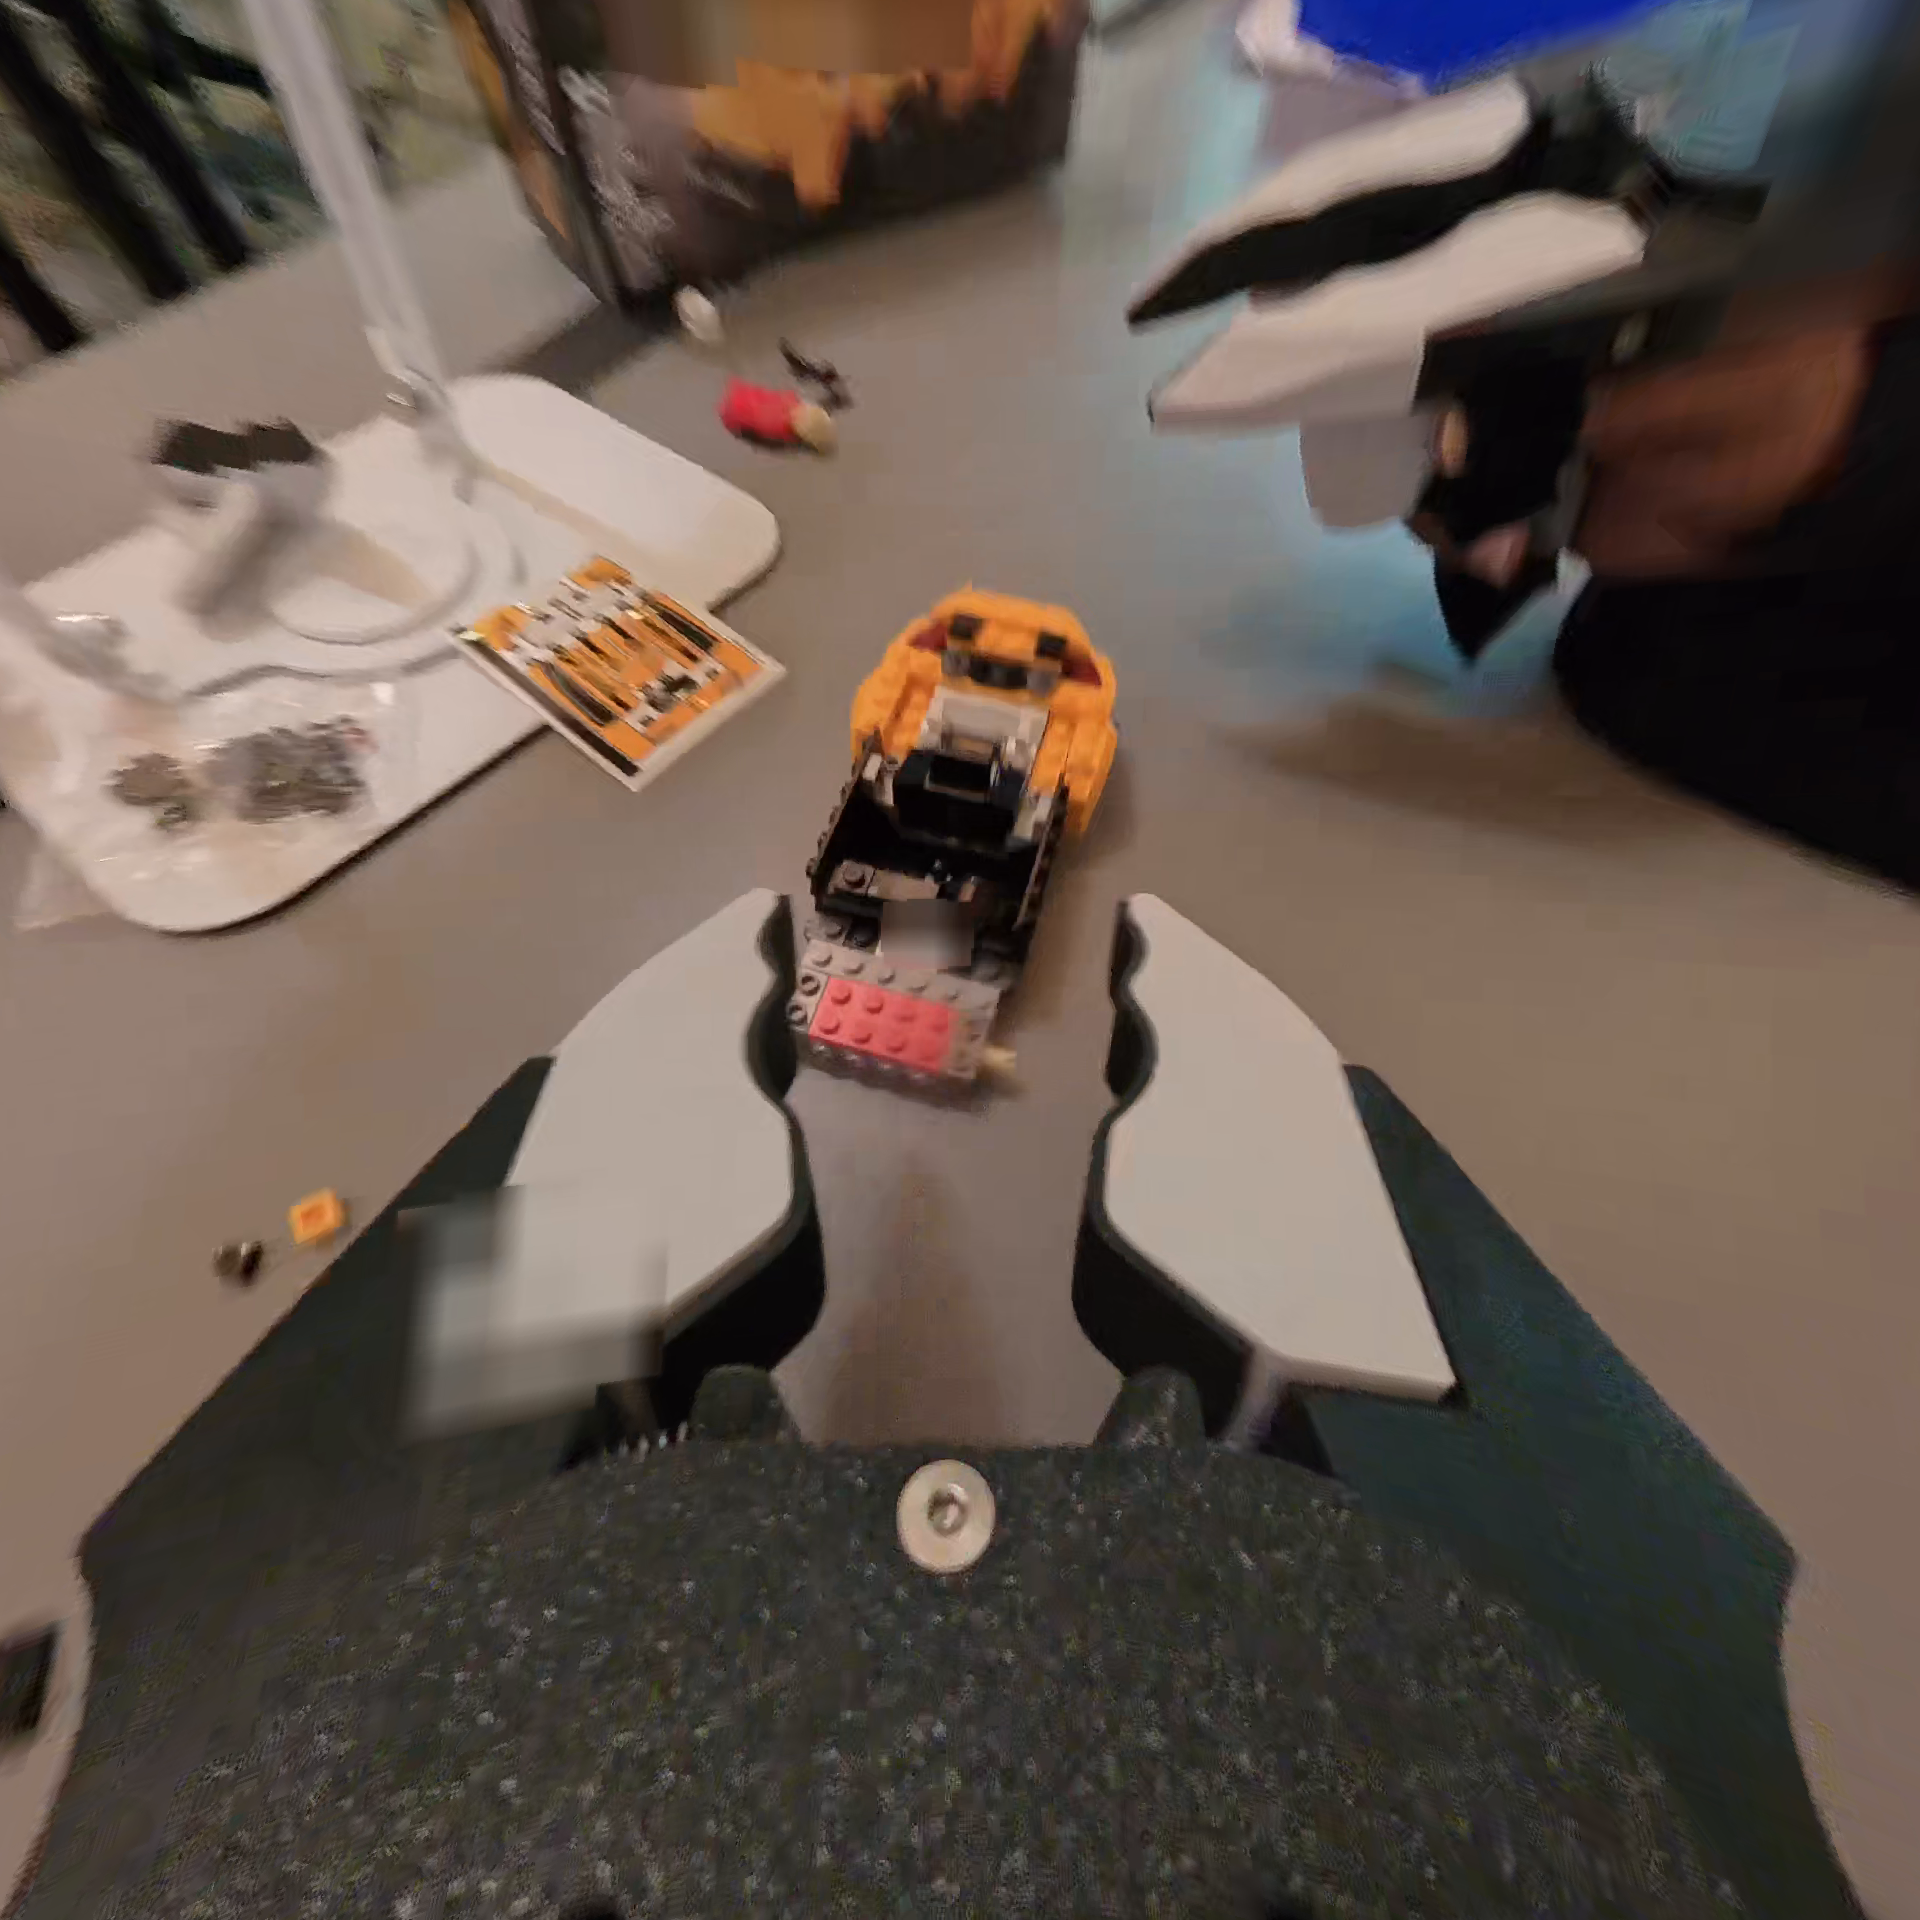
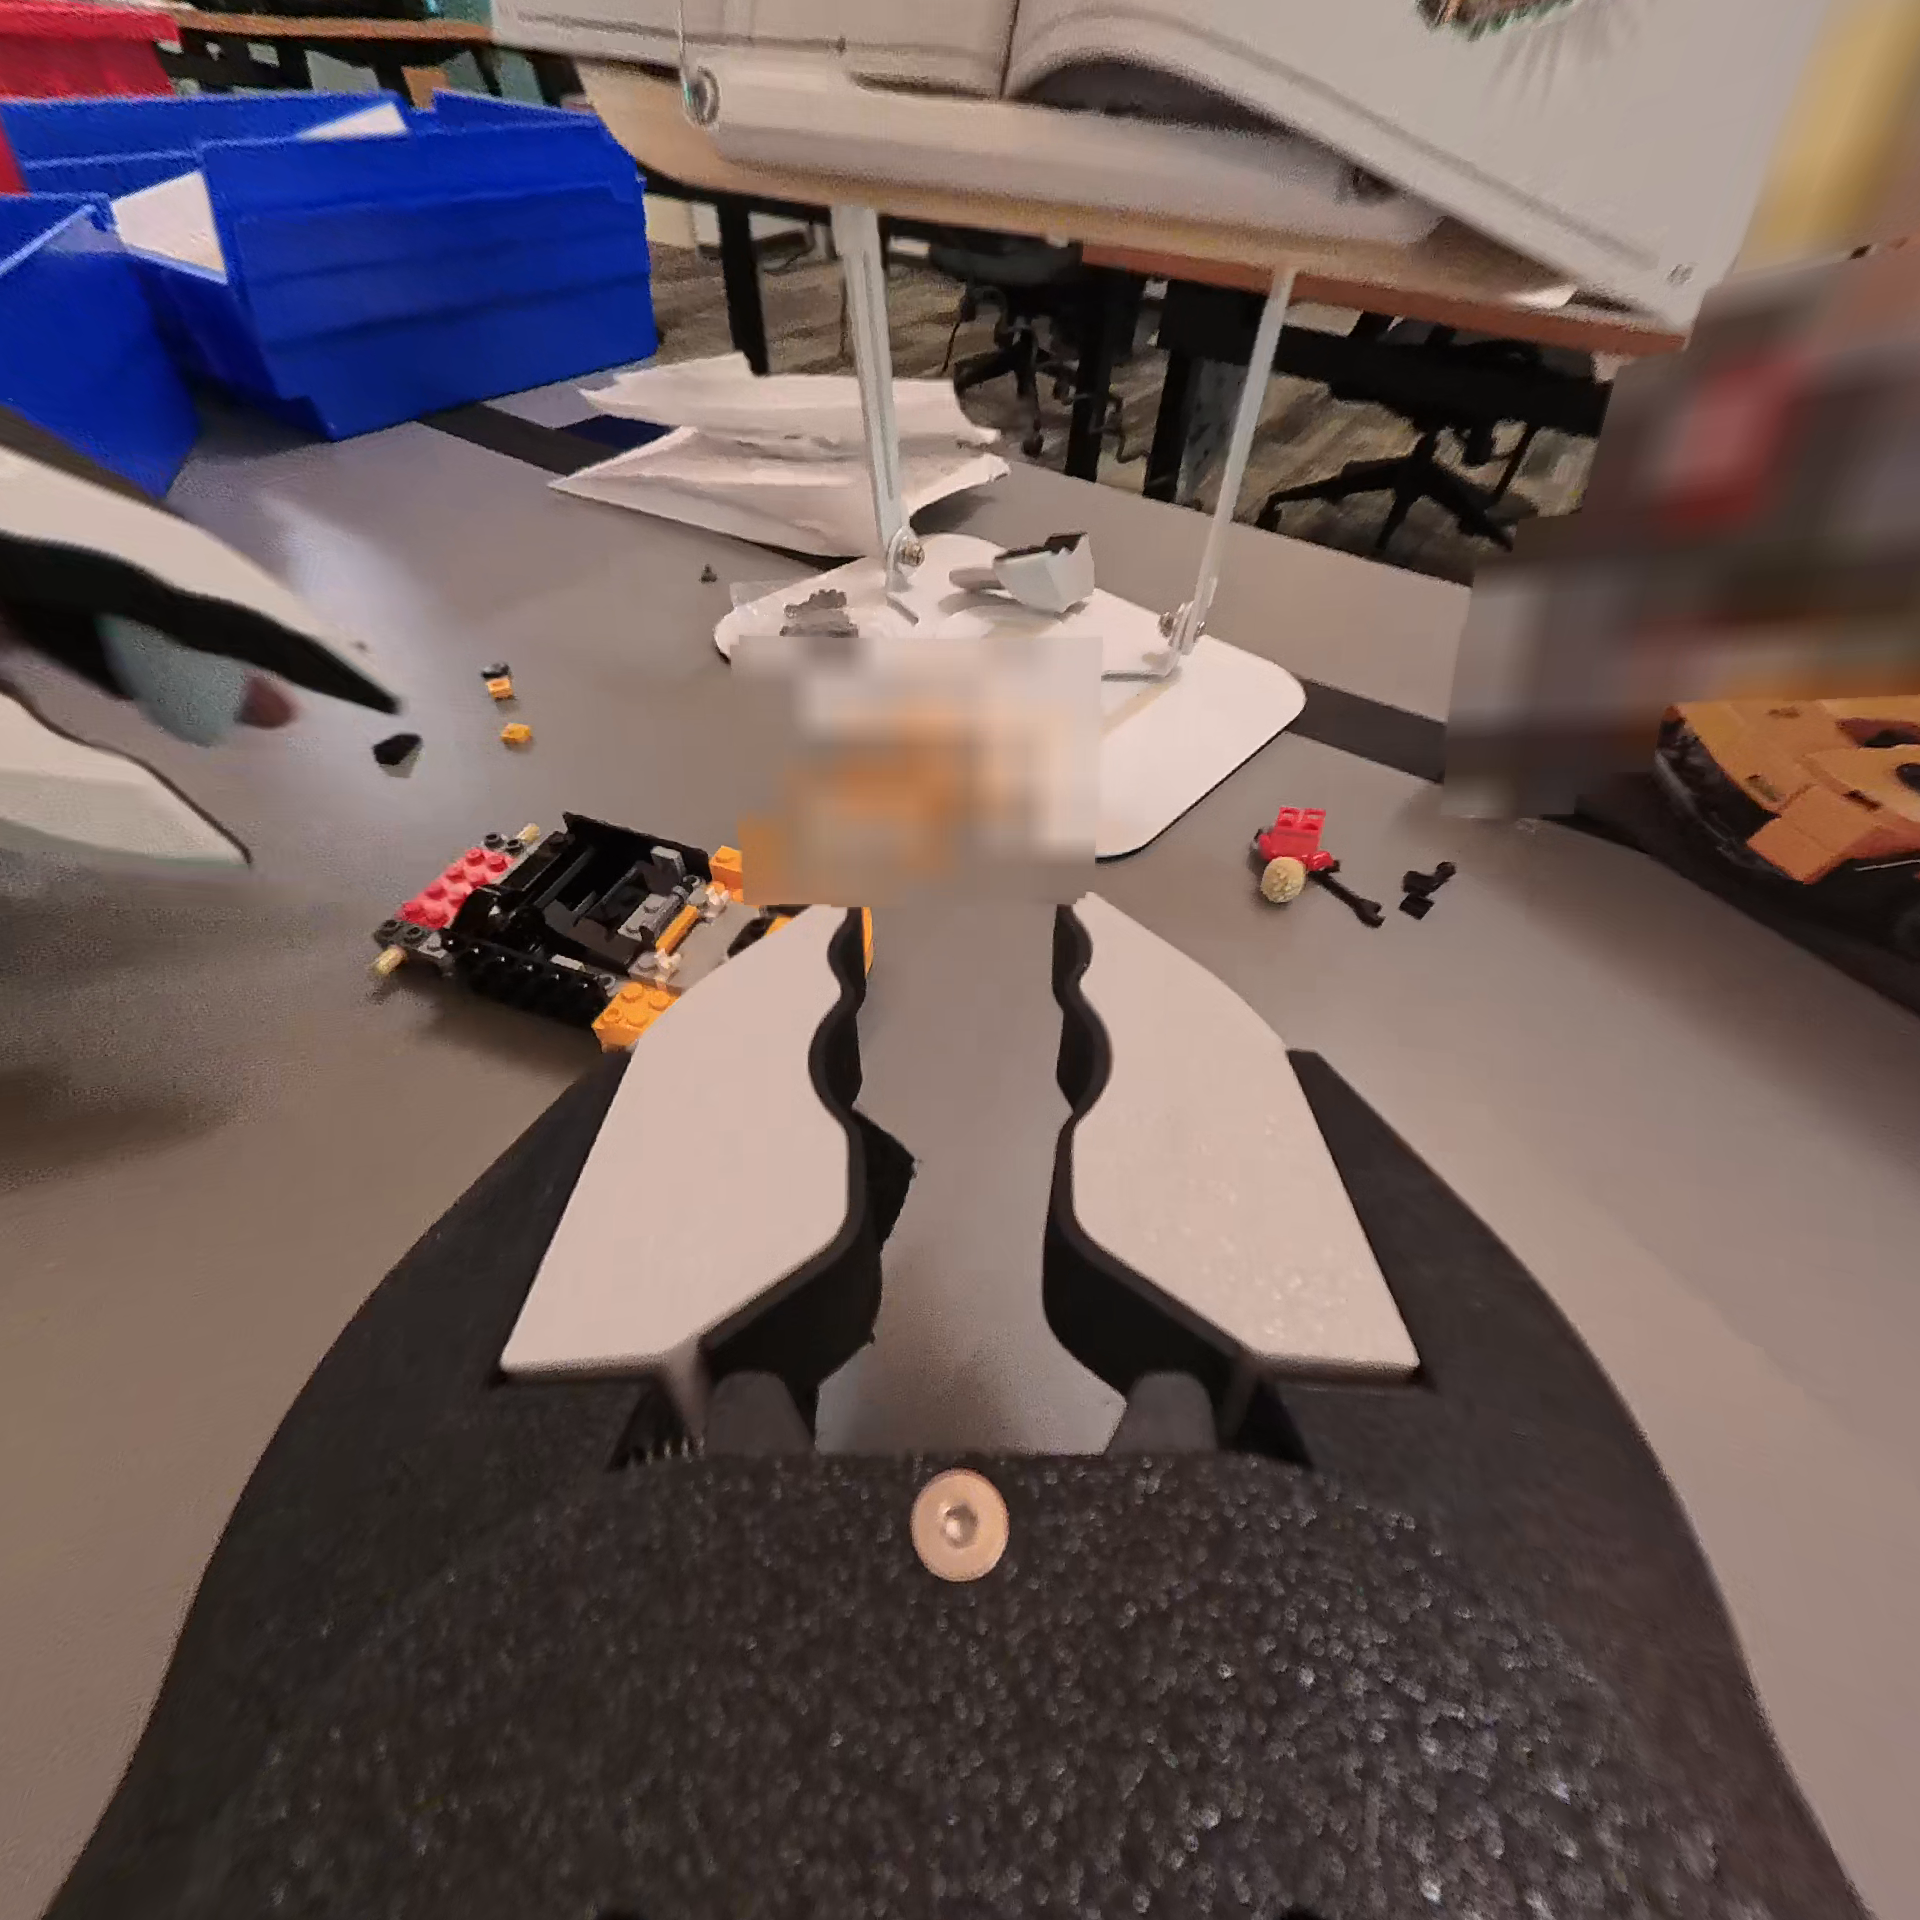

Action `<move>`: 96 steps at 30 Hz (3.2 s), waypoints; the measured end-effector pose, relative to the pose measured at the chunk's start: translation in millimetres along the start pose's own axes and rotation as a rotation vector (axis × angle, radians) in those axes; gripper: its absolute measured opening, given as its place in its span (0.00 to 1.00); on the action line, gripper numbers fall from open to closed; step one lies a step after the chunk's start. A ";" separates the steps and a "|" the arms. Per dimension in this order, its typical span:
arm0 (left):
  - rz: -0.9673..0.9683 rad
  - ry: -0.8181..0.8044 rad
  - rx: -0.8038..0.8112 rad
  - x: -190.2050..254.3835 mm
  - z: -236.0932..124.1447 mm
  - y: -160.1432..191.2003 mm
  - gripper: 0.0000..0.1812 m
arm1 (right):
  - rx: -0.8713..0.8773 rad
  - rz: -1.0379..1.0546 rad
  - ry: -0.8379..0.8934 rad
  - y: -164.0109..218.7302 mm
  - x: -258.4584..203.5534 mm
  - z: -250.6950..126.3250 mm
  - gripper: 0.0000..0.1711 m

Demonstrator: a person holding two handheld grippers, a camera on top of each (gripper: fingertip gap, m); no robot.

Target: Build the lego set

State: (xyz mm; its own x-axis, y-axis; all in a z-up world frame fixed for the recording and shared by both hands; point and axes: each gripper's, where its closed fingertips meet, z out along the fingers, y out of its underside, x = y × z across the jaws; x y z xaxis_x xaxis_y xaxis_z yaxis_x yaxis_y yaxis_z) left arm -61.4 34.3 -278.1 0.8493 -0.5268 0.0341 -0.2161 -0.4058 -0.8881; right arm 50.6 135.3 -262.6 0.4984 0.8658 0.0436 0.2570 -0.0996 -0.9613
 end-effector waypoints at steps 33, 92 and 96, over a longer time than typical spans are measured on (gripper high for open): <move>-0.153 -0.386 -0.027 16.1 -19.1 32.9 0.00 | -0.299 -0.178 0.015 48.2 -65.5 -23.6 0.00; -0.386 0.671 0.180 65.3 -6.5 -47.7 0.35 | -0.192 -0.258 -0.098 5.0 -158.5 -46.6 0.00; -0.425 0.625 0.137 64.4 1.7 -45.1 0.35 | -0.194 -0.258 -0.078 5.1 -154.6 -45.4 0.00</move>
State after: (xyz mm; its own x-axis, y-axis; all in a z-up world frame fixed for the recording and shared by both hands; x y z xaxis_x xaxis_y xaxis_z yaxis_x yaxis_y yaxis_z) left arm 3.9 19.9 -236.6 0.4071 -0.6867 0.6023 0.1644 -0.5935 -0.7878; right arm 12.4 -21.3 -261.9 0.3331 0.9089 0.2511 0.5233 0.0433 -0.8510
